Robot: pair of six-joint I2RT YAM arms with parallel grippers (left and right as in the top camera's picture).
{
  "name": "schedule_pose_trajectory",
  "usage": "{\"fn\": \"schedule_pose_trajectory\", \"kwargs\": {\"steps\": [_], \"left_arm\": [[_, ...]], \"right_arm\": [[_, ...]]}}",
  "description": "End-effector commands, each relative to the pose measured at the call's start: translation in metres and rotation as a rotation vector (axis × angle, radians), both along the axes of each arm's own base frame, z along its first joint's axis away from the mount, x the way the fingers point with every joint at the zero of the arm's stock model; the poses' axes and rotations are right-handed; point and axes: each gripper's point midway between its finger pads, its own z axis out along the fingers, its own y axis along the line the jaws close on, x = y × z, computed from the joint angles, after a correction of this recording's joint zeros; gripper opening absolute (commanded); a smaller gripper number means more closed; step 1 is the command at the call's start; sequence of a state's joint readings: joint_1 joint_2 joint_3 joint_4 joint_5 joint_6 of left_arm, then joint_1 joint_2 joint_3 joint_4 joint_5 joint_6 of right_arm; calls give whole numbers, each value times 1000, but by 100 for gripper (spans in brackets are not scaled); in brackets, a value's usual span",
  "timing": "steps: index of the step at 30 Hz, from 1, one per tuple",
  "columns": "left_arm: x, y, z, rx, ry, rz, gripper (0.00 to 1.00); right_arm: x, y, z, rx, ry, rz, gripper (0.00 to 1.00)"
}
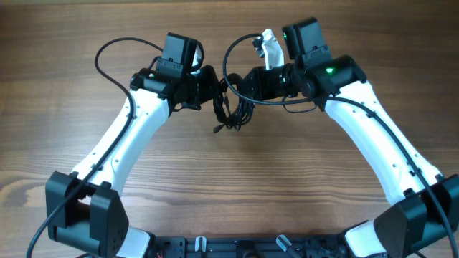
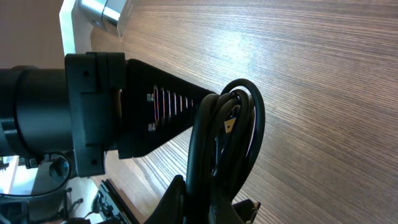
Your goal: Untangle cables
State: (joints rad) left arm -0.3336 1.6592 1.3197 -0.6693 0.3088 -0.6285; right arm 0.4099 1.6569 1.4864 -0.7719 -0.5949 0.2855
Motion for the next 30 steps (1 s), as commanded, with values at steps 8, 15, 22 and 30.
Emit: {"fn": "schedule_pose_trajectory", "kwargs": {"steps": [8,15,22,30], "left_arm": [[14,26,-6,83,-26,63,4],[6,7,-5,53,-17,10,4],[-18,-12,-10,26,55,-55,4],[-31,-31,-3,-104,136,-69,4]], "right_arm": [[-3,6,5,23,-11,41,4],[-3,6,5,23,-10,42,4],[-2,7,5,26,-14,40,4],[4,16,19,102,-26,34,4]]}}
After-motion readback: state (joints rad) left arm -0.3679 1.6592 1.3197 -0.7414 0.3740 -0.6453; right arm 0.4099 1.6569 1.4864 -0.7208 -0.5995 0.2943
